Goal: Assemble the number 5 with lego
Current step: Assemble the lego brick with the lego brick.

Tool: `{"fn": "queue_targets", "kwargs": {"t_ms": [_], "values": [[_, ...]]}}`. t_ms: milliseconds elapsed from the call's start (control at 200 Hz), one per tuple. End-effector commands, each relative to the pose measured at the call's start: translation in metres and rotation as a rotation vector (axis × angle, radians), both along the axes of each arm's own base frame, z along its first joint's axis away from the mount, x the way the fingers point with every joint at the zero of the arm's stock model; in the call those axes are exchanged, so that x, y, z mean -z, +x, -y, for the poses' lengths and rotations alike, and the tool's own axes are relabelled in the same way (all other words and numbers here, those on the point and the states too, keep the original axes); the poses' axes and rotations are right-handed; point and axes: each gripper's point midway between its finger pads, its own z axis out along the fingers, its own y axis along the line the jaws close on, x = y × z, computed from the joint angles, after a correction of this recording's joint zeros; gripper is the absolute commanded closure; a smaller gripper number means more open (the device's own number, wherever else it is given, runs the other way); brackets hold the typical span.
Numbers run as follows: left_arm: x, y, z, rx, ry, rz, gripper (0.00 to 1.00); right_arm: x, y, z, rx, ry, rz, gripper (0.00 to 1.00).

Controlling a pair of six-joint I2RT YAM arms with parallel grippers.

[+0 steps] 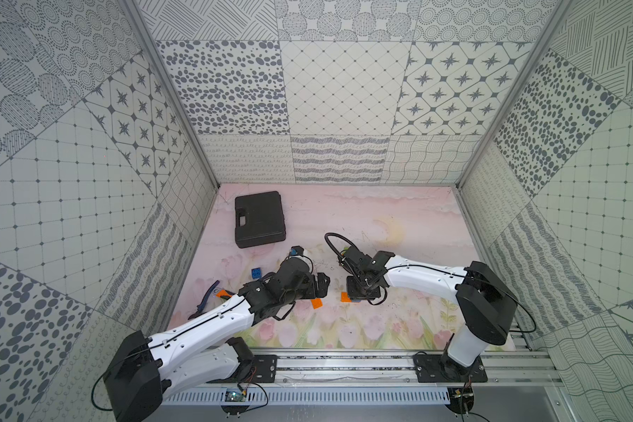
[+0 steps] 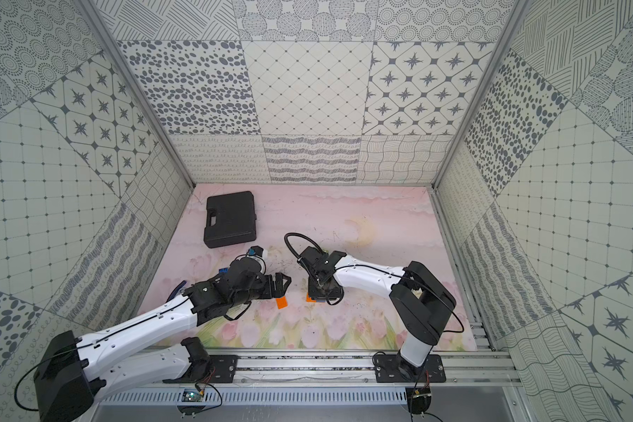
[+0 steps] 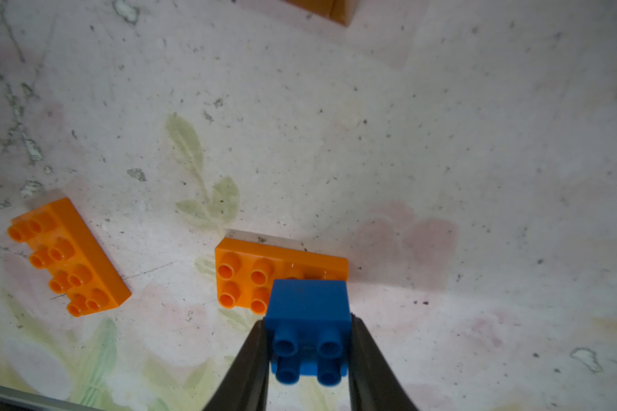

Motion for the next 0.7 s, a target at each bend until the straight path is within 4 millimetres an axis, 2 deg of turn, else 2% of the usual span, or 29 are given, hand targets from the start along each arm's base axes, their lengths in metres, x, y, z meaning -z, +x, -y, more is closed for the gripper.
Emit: {"fn": "queue_targets", "kwargs": {"t_ms": [0,80,400,580,695], "values": [[-0.009,0.008,0.002,-0.024,-0.027,0.037,0.01,0.021,-0.008,0.012,0.025,-0.078,-0.046,0.72],[-0.009,0.008,0.002,-0.024,-0.028,0.038,0.01,0.024,-0.008,0.012,0.049,-0.081,-0.057,0.67],[-0.008,0.008,0.001,-0.027,-0.024,0.033,0.01,0.035,-0.01,0.011,0.115,-0.104,-0.097,0.7],[-0.008,0.008,-0.001,-0.037,-0.019,0.036,0.01,0.05,-0.015,0.026,0.098,-0.212,-0.132,0.74],[-0.009,0.009,-0.006,-0.054,-0.014,0.046,0.01,0.07,-0.026,0.036,0.077,-0.266,-0.189,0.74]]}}
